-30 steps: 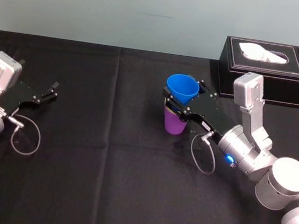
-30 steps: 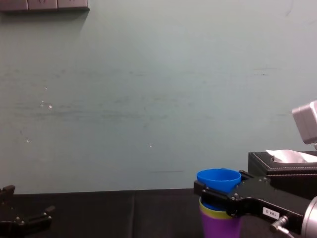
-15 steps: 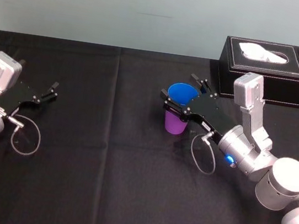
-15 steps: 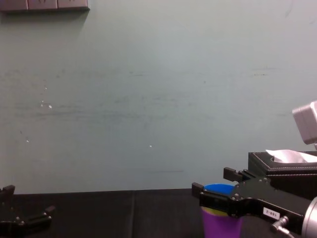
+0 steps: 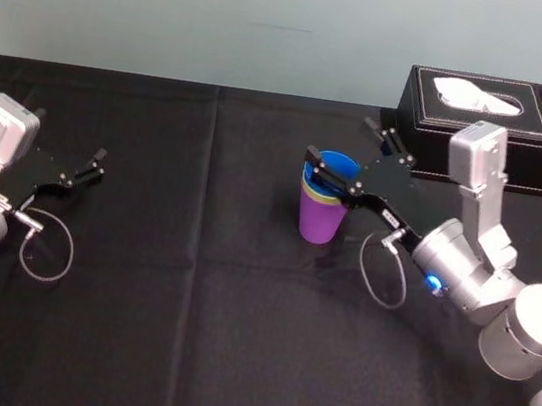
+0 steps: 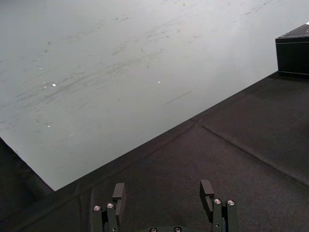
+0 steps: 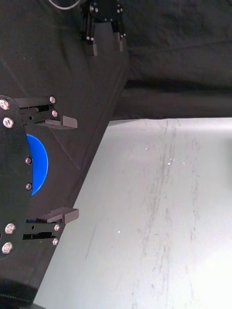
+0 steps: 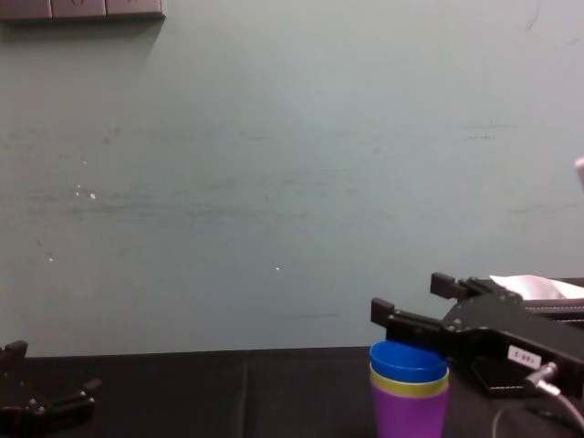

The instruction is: Stack the three plastic cups sequentially using one hand.

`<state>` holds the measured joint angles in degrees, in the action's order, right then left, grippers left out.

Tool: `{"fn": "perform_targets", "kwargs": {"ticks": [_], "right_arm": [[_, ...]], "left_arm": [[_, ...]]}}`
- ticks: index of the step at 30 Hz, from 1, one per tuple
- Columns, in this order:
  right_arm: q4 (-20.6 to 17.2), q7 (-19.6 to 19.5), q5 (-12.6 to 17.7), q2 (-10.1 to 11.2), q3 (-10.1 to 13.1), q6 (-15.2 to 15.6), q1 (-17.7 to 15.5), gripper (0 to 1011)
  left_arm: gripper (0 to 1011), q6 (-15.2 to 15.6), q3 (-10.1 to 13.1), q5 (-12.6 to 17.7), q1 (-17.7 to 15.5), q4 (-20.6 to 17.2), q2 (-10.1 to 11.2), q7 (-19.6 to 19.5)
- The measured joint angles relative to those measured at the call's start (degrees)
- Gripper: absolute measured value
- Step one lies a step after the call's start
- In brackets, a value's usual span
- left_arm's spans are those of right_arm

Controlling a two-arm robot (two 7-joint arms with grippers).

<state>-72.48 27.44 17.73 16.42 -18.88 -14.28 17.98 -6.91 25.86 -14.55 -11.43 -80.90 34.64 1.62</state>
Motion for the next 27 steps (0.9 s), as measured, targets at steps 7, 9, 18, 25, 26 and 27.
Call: {"fn": "perform_targets", "kwargs": {"ticks": [7, 9, 18, 25, 26, 27], "right_arm": [[-5.35, -1.17, 0.59, 2.00, 1.28, 1.74, -3.23, 1003], [-6.57, -1.40, 1.00, 2.45, 1.81, 2.02, -4.18, 1003], [-12.68, -4.02, 2.18, 4.73, 5.25, 2.82, -10.21, 1003], [-14.84, -9.58, -1.24, 5.15, 7.63, 4.54, -14.10, 1003], [-15.08, -11.21, -2.40, 4.90, 8.09, 5.20, -14.82, 1003], [-15.16, -12.03, -2.89, 4.73, 8.32, 5.51, -15.20, 1003]], "left_arm": [[1011, 0.00, 0.00, 0.00, 0.00, 0.00, 0.00, 0.00], [1011, 0.00, 0.00, 0.00, 0.00, 0.00, 0.00, 0.00], [1011, 0.00, 0.00, 0.00, 0.00, 0.00, 0.00, 0.00], [1011, 0.00, 0.00, 0.00, 0.00, 0.00, 0.00, 0.00], [1011, 0.00, 0.00, 0.00, 0.00, 0.00, 0.00, 0.00], [1011, 0.00, 0.00, 0.00, 0.00, 0.00, 0.00, 0.00]]}}
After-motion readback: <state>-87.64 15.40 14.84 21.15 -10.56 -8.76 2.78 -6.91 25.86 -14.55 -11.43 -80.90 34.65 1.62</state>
